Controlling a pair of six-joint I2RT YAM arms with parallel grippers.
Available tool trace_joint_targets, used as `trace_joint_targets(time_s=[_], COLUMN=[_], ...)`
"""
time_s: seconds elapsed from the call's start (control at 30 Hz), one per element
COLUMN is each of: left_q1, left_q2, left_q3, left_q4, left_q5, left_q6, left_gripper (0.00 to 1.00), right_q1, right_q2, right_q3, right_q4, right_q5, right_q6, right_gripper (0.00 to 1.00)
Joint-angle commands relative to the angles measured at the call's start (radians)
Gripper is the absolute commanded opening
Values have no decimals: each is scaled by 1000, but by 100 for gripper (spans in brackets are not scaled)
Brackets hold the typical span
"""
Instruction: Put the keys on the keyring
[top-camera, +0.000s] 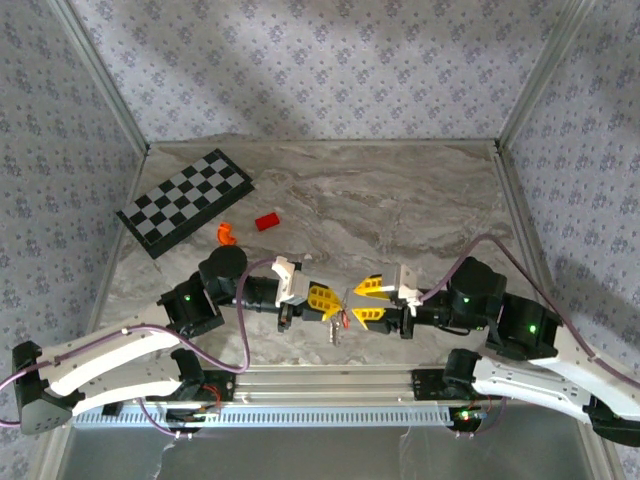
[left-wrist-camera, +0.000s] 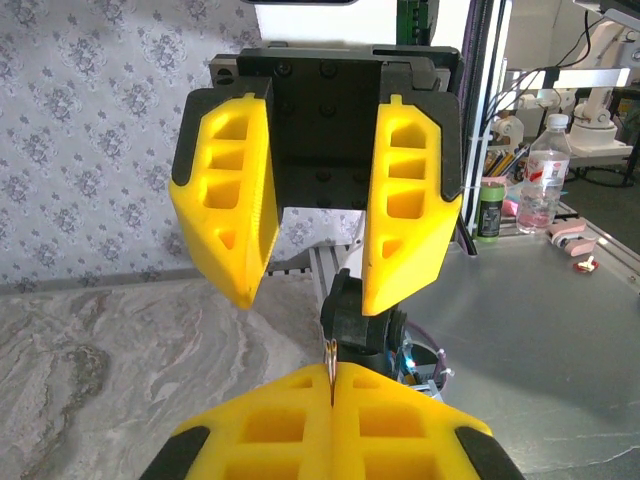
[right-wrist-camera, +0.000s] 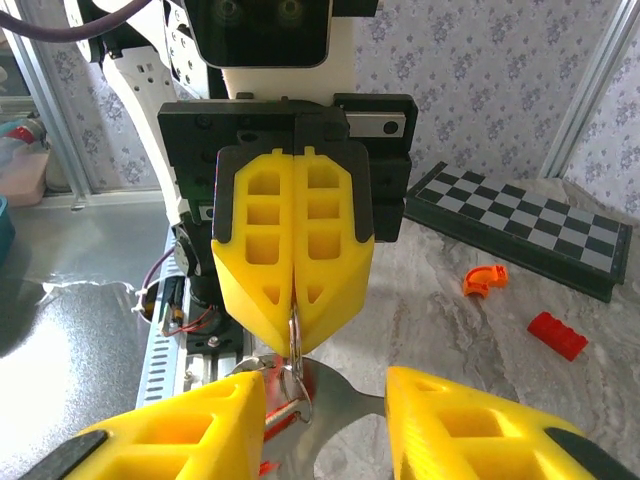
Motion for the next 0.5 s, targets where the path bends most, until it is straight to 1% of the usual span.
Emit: trace_joint_targets(time_s=[0.0, 0.13, 0.23, 0.43, 0.47], left_q1=[-5, -5, -5, -4, -6], left_q2=[-9, -8, -13, -22, -22], left_q3=[17, 15, 13, 10, 9], left_q4=[67, 74, 78, 91, 91], left_q5=[29, 38, 41, 51, 51], left_q6=[-16, -19, -23, -33, -34], left_gripper=[0, 0, 0, 0, 0], right_q1=[0, 0, 0, 0, 0], right_q2=[3, 18, 31, 33, 32], right_q3=[-12, -17, -16, -30, -33], right_q4=[36, 40, 32, 35, 38], right_q5=[-26, -52, -57, -68, -72], right_q6=[2, 3, 2, 2, 2], right_gripper=[32, 31, 28, 26, 25])
